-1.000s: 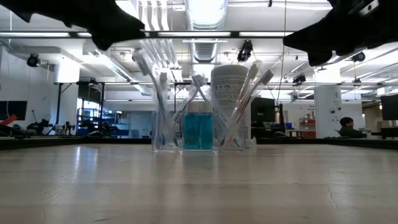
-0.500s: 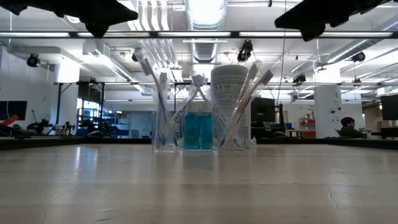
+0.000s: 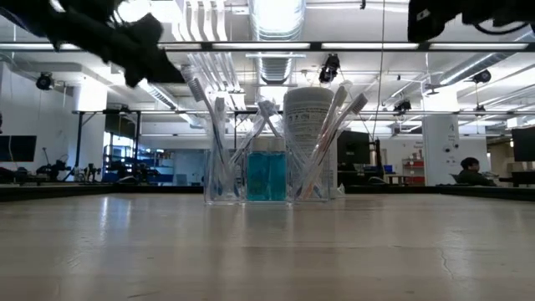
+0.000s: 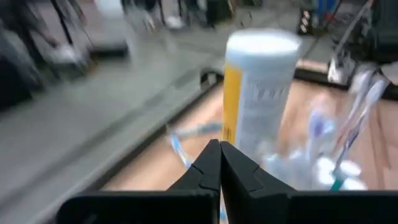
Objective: Pick & Place toothbrushing station
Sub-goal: Put the blue toothbrush into the transparent organizer
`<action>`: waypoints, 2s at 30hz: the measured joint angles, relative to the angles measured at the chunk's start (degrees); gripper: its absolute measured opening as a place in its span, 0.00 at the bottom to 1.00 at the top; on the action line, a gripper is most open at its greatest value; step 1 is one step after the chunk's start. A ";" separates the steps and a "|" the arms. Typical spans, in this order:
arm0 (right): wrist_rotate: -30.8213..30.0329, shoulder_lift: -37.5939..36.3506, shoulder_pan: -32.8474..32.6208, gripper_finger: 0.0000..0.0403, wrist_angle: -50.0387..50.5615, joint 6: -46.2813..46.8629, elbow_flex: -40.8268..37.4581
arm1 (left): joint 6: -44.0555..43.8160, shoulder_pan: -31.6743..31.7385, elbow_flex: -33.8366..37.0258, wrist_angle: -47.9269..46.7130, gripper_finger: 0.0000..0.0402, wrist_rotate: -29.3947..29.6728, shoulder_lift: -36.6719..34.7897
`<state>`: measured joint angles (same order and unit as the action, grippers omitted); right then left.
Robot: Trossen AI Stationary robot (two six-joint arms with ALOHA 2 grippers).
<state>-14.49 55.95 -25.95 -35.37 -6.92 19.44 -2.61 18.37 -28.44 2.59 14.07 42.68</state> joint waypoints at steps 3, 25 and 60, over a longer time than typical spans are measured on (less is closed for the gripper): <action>-0.75 -1.22 0.97 0.02 -1.58 -0.23 -2.60 | -1.59 13.23 0.19 2.89 0.00 -14.87 5.21; -6.99 -1.90 5.62 0.02 -8.34 -5.76 -9.97 | 13.07 28.35 -37.68 -15.20 0.10 -35.47 59.30; -7.12 -1.78 5.62 0.02 -6.43 0.99 -11.00 | 97.00 22.98 -61.27 -40.74 0.31 -33.47 74.29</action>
<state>-21.61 54.17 -20.34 -41.80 -5.93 8.45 94.39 41.35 -89.71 -38.15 -19.40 116.97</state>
